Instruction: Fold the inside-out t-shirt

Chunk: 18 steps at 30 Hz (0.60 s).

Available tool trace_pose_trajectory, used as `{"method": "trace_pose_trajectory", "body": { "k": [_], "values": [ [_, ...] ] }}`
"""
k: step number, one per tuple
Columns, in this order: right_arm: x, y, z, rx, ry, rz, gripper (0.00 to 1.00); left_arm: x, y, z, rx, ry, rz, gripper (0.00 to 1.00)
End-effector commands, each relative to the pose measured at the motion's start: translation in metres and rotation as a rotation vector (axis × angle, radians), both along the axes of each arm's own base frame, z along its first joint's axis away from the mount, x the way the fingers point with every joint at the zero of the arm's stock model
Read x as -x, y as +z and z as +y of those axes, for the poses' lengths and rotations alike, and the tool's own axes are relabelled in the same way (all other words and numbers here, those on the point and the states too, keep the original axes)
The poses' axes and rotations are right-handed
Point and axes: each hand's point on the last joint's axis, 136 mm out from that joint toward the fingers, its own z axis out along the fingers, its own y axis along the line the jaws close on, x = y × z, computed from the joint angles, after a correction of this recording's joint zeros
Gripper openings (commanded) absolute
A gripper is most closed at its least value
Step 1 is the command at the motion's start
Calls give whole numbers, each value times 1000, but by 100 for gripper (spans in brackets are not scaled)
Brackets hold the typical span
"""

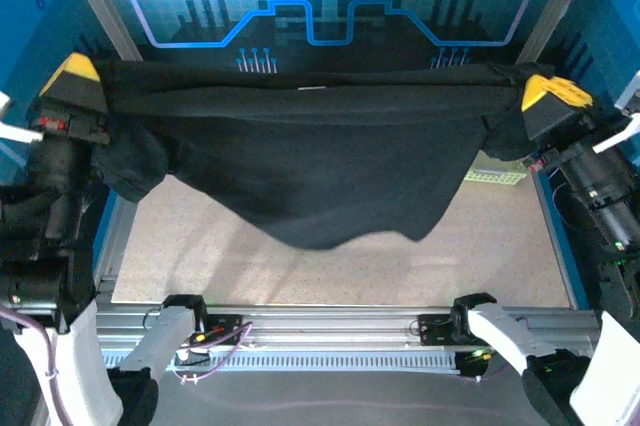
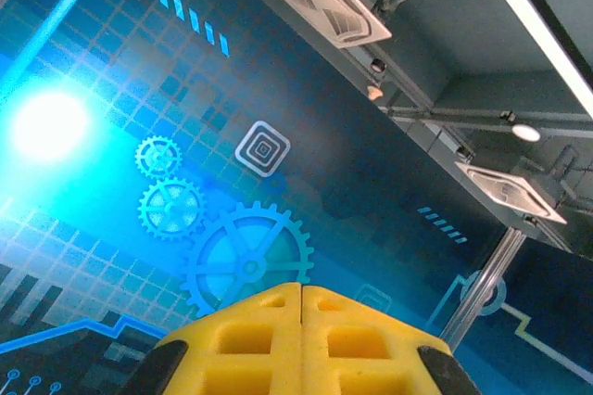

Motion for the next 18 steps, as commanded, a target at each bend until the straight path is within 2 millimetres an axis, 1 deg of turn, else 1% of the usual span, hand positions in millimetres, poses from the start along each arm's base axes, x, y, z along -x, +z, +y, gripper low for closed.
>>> {"method": "trace_pose_trajectory", "body": {
  "k": [1, 3, 5, 6, 8, 9, 11, 14, 15, 16, 17, 18],
  "values": [
    [-56, -20, -12, 16, -121, 88, 0, -86, -55, 5, -13, 0, 243, 0],
    [-85, -43, -11, 27, -138, 153, 0, -123, -84, 6, -11, -11, 334, 0],
    [-118, -75, -9, 42, -155, 233, 0, -164, -122, 7, -8, -25, 440, 0],
    [-133, -90, -9, 50, -166, 270, 0, -181, -140, 6, -7, -36, 488, 0],
    [-168, -131, -9, 70, -190, 365, 0, -219, -186, 5, -3, -60, 596, 0],
    [-184, -151, -7, 78, -192, 411, 0, -235, -207, 3, 0, -70, 644, 0],
    [-217, -197, -2, 95, -188, 507, 0, -270, -258, 2, 7, -82, 749, 0],
    [-266, -269, 0, 117, -211, 644, 1, -317, -334, -2, 14, -97, 896, 0],
    [-279, -287, -1, 119, -224, 679, 1, -330, -356, -3, 15, -101, 939, 0],
    [-296, -311, -3, 122, -238, 729, 4, -346, -382, -4, 17, -100, 987, 1],
    [-311, -332, -5, 121, -253, 771, 11, -361, -404, -3, 20, -100, 1024, 4],
    [-325, -346, -8, 120, -269, 795, 24, -373, -421, -3, 28, -99, 1053, 8]
  ]
}}
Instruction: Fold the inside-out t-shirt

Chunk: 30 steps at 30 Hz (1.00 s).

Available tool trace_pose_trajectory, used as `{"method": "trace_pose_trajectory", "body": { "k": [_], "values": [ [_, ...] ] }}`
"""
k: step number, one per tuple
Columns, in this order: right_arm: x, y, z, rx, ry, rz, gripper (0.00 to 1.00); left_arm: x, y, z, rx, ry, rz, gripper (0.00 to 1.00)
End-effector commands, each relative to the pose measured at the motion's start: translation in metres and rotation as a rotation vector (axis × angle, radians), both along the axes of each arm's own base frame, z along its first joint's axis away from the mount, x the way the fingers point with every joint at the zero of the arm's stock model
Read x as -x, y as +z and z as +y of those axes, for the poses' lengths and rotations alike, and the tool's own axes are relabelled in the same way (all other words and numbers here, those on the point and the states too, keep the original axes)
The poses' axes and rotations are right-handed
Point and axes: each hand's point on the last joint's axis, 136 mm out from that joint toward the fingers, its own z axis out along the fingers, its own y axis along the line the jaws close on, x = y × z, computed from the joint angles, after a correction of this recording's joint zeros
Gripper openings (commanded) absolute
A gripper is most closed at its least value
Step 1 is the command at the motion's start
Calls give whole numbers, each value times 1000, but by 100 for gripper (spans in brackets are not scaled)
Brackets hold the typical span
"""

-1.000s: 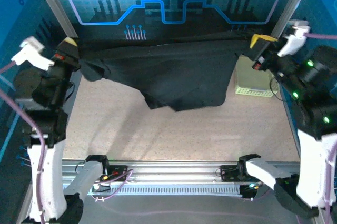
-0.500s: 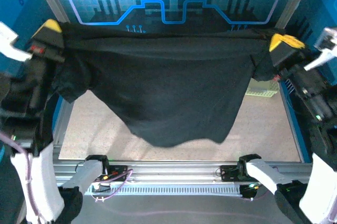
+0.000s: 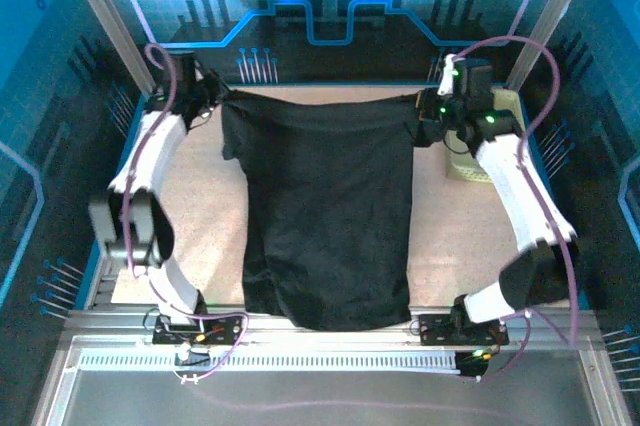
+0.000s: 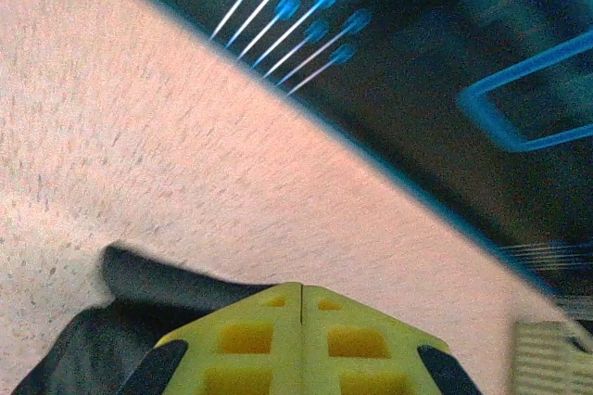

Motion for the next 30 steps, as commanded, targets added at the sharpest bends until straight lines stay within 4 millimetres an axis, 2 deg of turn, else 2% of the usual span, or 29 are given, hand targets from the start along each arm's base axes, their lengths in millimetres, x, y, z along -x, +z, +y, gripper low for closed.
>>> {"method": "trace_pose_trajectory", "body": {
  "k": [1, 2, 3, 4, 5, 8, 11, 13, 15, 18, 23, 28, 30],
  "values": [
    [-52, -24, -26, 13, -118, -15, 40, -45, -26, -4, 0, -25, 2, 16],
    [-66, -38, -31, 16, -142, 15, 54, -60, -40, -4, 0, -29, 27, 28],
    [-77, -50, -36, 19, -162, 51, 64, -70, -52, -4, -8, -31, 56, 41],
    [-88, -59, -40, 19, -175, 82, 71, -83, -60, -2, -24, -30, 81, 54],
    [-97, -66, -44, 25, -185, 110, 76, -91, -68, 1, -44, -30, 120, 60],
    [-107, -63, -52, 63, -209, 153, 83, -101, -67, 13, -119, -12, 173, 79],
    [-96, -50, -45, 72, -177, 142, 84, -89, -44, 18, -184, -5, 174, 88],
    [-80, -47, -37, 62, -157, 143, 84, -70, -25, 17, -223, 7, 164, 90],
    [-62, -54, -27, 23, -125, 164, 84, -51, -18, 8, -230, -7, 141, 90],
    [-43, -76, -3, -40, -52, 213, 83, -32, -23, -14, -215, -67, 114, 88],
    [-37, -127, 30, -40, 12, 340, 80, -26, -72, -43, -131, -145, 216, 75],
    [-40, -182, 56, -107, 58, 474, 76, -25, -129, -60, -34, -165, 311, 68],
    [-44, -197, 61, -119, 56, 512, 76, -28, -148, -65, -15, -174, 338, 67]
  ]
}}
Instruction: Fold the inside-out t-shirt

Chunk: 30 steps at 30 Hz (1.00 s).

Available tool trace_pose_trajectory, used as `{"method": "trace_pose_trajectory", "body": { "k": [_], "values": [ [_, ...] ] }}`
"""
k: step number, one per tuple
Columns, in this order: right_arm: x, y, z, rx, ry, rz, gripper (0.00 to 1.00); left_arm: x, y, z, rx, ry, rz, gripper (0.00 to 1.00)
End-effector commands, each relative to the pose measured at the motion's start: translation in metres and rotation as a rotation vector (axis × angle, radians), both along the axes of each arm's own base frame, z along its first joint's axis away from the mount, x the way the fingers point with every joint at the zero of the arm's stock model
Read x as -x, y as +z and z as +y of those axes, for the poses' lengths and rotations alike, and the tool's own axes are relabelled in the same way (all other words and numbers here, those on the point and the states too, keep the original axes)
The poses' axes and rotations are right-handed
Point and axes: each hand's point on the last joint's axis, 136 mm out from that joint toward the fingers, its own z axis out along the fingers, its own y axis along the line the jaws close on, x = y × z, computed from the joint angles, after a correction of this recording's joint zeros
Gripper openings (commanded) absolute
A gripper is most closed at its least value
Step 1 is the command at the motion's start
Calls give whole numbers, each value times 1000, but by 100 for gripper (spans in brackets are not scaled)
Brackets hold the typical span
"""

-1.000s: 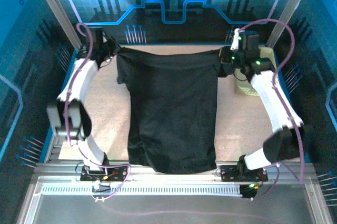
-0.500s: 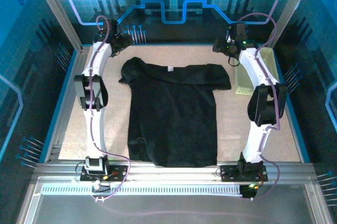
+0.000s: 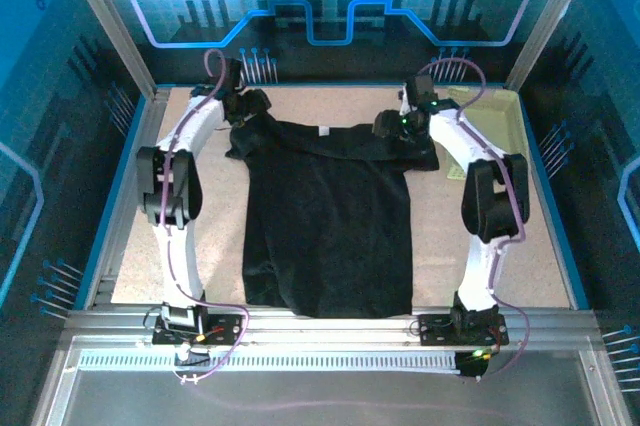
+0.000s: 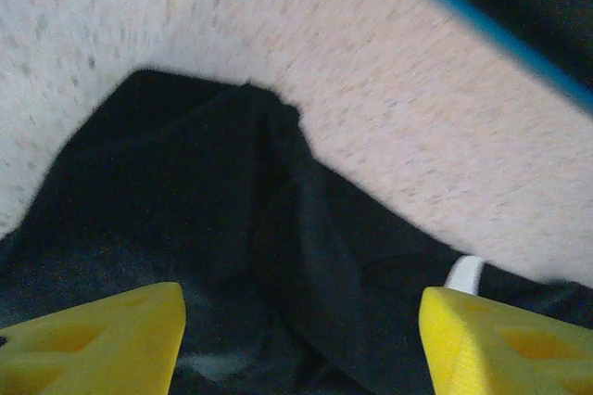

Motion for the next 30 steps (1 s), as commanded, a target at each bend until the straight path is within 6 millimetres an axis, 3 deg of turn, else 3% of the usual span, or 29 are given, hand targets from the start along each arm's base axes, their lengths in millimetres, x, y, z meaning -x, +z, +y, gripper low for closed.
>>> {"method": "trace_pose_trajectory", "body": {
  "k": [1, 6, 17, 21, 24, 27, 30],
  "values": [
    [-3, -21, 15, -59, -1, 79, 75, 0, -44, -13, 79, -9, 84, 66],
    [-29, -42, 3, -50, -52, 118, 72, -20, -70, -16, 87, -16, 96, 62],
    [-102, -75, -35, -110, -160, 144, 68, -63, -93, -22, 167, 1, 80, 63],
    [-125, -52, -46, -126, -154, 76, 68, -70, -77, -19, 143, -12, 58, 67],
    [-133, -13, -55, -124, -138, -6, 69, -69, -47, -7, 88, -17, 34, 72],
    [-119, 27, -55, -79, -91, -48, 72, -53, -11, 8, 23, -1, 29, 77],
    [-86, 51, -45, -16, -45, -39, 75, -22, 15, 12, -22, 13, 37, 81]
  ]
}}
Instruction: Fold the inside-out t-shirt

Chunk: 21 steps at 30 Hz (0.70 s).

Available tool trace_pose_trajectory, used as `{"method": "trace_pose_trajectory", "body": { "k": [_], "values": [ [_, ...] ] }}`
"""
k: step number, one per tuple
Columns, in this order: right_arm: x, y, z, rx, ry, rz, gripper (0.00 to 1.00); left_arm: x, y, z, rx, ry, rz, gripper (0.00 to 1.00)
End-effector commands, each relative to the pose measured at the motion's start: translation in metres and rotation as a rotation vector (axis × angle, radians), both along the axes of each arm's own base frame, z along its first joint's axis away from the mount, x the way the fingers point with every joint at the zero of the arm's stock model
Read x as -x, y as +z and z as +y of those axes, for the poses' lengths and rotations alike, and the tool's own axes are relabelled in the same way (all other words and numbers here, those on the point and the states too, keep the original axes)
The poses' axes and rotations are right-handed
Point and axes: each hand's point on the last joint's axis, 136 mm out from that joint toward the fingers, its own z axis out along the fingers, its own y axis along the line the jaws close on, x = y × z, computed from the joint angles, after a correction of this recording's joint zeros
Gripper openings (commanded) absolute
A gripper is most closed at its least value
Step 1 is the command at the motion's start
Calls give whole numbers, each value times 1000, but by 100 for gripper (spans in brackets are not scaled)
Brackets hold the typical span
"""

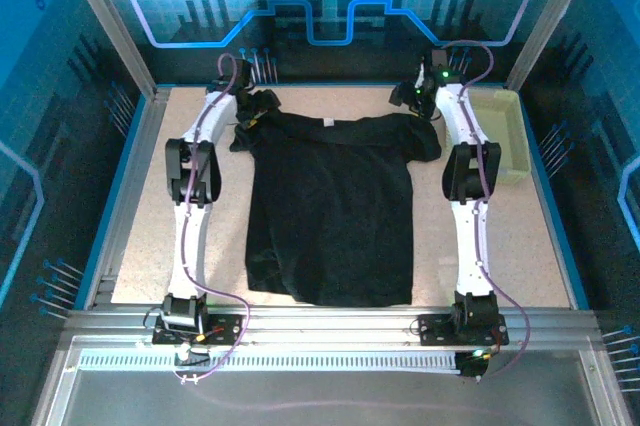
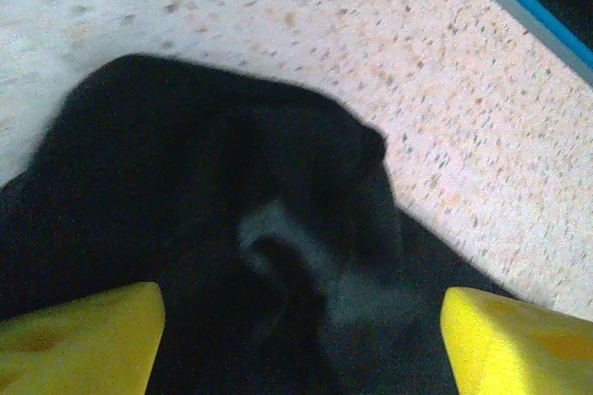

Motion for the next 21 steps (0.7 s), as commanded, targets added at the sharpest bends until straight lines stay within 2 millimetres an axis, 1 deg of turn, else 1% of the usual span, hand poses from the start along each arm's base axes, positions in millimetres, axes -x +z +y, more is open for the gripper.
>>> {"method": "trace_pose_trajectory", "body": {
  "k": [1, 2, 3, 5, 6, 7, 10, 12, 14, 16, 19, 21],
  "values": [
    [45, 64, 17, 64, 85, -47, 75, 42, 70, 12, -79, 9, -38, 83],
    [59, 70, 22, 67, 89, -53, 76, 54, 74, 10, -81, 8, -41, 84],
    [77, 68, 28, 58, 95, -42, 76, 68, 75, 6, -75, 6, -42, 84],
    [112, 61, 38, 32, 93, -14, 76, 94, 70, -3, -53, 3, -35, 84],
    [133, 47, 41, 24, 88, 25, 76, 108, 65, -8, -42, 1, -23, 84],
    [150, 40, 45, 13, 81, 45, 76, 121, 58, -15, -27, -5, -9, 83],
    [187, 13, 59, -2, 106, 106, 76, 154, 34, -40, 25, -53, 29, 82],
    [204, -7, 63, 15, 117, 147, 76, 173, 18, -53, 39, -75, 58, 83],
    [214, -29, 65, 23, 113, 191, 75, 189, 2, -63, 36, -102, 77, 83],
    [217, -47, 65, 16, 109, 232, 75, 203, -18, -68, 29, -117, 112, 82],
    [210, -63, 59, 54, 86, 257, 75, 217, -35, -69, 45, -113, 142, 81],
    [203, -70, 51, 78, 66, 274, 74, 224, -39, -66, 37, -99, 147, 81]
  ]
}}
